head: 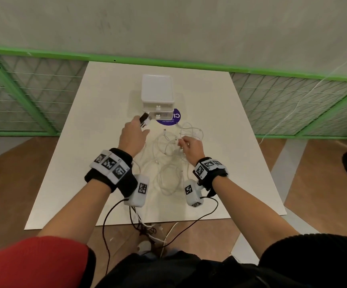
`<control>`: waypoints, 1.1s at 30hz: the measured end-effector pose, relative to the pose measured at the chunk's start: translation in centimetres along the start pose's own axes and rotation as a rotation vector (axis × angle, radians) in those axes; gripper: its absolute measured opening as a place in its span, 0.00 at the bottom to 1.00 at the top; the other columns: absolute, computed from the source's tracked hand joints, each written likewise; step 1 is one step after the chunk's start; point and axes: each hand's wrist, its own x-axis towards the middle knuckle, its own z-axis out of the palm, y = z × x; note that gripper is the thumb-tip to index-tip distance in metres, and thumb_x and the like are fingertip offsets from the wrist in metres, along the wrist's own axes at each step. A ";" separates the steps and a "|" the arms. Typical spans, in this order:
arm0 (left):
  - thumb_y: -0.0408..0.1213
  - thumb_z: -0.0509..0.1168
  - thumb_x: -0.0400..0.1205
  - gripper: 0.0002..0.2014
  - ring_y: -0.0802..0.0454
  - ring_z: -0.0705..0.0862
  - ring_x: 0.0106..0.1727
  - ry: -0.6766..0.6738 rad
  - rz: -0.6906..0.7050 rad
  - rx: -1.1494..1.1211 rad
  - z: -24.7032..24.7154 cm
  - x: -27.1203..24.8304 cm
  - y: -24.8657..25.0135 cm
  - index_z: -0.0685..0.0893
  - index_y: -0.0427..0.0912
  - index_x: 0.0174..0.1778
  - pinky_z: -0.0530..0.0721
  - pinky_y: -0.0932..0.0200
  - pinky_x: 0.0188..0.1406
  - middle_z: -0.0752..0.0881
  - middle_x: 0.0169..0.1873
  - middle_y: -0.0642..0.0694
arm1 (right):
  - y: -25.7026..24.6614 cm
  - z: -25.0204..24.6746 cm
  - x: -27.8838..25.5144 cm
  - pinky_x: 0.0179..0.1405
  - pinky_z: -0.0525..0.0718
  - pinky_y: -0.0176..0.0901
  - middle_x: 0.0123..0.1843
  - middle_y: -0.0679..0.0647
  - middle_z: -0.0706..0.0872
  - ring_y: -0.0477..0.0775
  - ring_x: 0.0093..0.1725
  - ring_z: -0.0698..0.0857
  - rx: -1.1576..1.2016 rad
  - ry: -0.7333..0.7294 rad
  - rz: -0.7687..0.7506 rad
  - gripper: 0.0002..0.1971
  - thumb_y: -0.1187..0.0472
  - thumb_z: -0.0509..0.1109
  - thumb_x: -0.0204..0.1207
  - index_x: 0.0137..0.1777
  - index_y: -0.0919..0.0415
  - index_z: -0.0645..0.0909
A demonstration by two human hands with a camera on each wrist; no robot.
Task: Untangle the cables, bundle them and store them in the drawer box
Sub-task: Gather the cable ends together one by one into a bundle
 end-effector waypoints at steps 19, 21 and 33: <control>0.31 0.58 0.82 0.09 0.38 0.80 0.38 -0.041 0.191 -0.050 1.2 -1.4 3.6 0.81 0.30 0.42 0.67 0.58 0.33 0.83 0.38 0.32 | -1.3 0.6 -1.5 0.52 0.81 0.53 0.51 0.66 0.88 0.63 0.48 0.85 0.065 -0.036 0.053 0.09 0.63 0.70 0.77 0.49 0.70 0.86; 0.30 0.59 0.83 0.10 0.49 0.73 0.27 0.068 0.193 -0.155 -0.3 -1.5 4.6 0.81 0.28 0.42 0.63 0.64 0.26 0.81 0.32 0.36 | -0.1 0.5 -1.5 0.53 0.81 0.54 0.51 0.65 0.88 0.64 0.50 0.85 -0.006 -0.045 0.115 0.09 0.63 0.69 0.77 0.48 0.70 0.86; 0.32 0.58 0.85 0.18 0.33 0.85 0.46 0.140 0.286 0.219 -0.5 -0.8 4.4 0.69 0.35 0.72 0.81 0.45 0.42 0.85 0.46 0.31 | -0.8 0.3 -0.9 0.42 0.71 0.44 0.45 0.69 0.81 0.66 0.44 0.81 -0.143 -0.077 -0.043 0.17 0.61 0.60 0.83 0.40 0.74 0.82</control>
